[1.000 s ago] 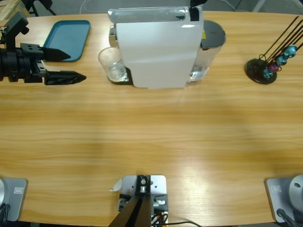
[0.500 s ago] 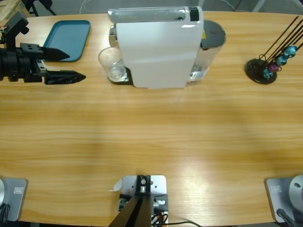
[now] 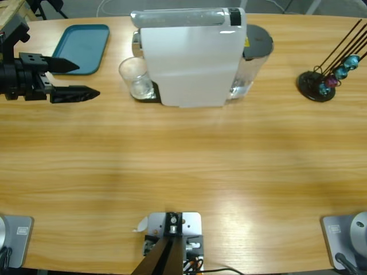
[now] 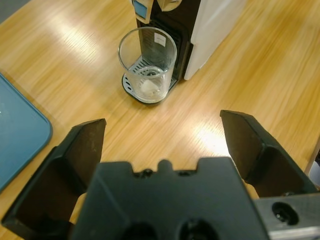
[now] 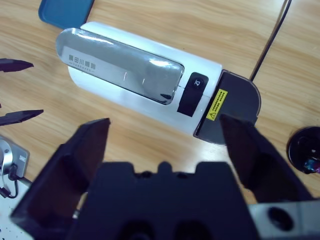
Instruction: Pour coffee
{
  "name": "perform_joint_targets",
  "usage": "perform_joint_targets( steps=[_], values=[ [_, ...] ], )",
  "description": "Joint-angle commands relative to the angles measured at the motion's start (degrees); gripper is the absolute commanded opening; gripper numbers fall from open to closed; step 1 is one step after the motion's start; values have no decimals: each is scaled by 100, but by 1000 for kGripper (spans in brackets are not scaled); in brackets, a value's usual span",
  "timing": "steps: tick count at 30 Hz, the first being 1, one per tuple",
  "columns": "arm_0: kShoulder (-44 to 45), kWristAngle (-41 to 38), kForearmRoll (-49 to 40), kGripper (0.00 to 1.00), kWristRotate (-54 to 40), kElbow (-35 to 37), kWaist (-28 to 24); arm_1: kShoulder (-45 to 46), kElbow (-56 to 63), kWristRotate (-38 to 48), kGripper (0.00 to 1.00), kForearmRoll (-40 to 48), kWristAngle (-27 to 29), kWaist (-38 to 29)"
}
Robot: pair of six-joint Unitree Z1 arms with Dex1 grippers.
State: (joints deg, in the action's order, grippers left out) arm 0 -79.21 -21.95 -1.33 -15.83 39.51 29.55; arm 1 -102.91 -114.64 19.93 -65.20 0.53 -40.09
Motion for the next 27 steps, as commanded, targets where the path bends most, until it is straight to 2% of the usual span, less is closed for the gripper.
perform_joint_targets(
  steps=[1, 27],
  values=[
    [-60, 109, -86, 1000, -150, -196, 33, 150, 288, 81, 1000, -125, 79, -42],
    [-46, 112, -86, 1000, -236, -216, 42, 238, 455, 129, 1000, -116, 267, -16]
  ],
)
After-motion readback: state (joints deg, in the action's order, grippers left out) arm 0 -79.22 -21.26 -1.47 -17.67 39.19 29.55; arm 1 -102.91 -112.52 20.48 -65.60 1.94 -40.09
